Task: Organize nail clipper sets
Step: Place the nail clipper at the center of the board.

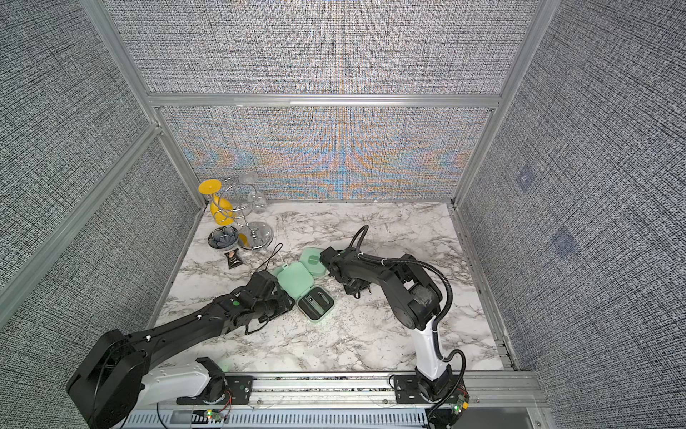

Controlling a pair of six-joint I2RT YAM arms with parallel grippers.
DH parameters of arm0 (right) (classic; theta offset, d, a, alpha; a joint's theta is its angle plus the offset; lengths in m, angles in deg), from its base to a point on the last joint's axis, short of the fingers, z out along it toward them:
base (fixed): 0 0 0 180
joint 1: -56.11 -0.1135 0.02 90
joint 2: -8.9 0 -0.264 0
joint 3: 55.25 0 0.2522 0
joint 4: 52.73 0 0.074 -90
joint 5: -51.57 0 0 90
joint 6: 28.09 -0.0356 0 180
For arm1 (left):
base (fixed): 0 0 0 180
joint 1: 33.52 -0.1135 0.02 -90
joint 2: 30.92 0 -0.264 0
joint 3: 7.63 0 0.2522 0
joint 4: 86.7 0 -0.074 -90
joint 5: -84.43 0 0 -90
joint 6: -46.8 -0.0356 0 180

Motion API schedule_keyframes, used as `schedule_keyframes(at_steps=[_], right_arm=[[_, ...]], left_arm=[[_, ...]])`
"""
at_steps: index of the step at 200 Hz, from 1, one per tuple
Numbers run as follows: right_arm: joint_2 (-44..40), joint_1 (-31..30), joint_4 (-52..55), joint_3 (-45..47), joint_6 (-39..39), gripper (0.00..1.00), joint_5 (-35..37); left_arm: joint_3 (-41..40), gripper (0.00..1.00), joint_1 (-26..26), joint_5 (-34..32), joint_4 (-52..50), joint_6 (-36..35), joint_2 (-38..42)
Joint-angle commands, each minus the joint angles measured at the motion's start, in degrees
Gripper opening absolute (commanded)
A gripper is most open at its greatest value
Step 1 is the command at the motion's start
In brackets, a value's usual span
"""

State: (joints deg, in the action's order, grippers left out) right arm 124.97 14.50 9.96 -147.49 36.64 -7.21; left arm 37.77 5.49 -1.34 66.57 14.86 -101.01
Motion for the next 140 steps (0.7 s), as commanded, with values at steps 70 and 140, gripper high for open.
schedule_keyframes(at_steps=[70,140], right_arm=[[-1.06,-1.62,0.76,-0.51,-4.59,0.23,-3.32],[-7.45,-0.8,1.24,0.78,-2.55,0.38,-6.77]], left_arm=[[0.44,0.51,0.03,0.03,0.69,-0.4,-0.55],[0.35,0.51,0.02,0.03,0.82,-0.37,-0.37]])
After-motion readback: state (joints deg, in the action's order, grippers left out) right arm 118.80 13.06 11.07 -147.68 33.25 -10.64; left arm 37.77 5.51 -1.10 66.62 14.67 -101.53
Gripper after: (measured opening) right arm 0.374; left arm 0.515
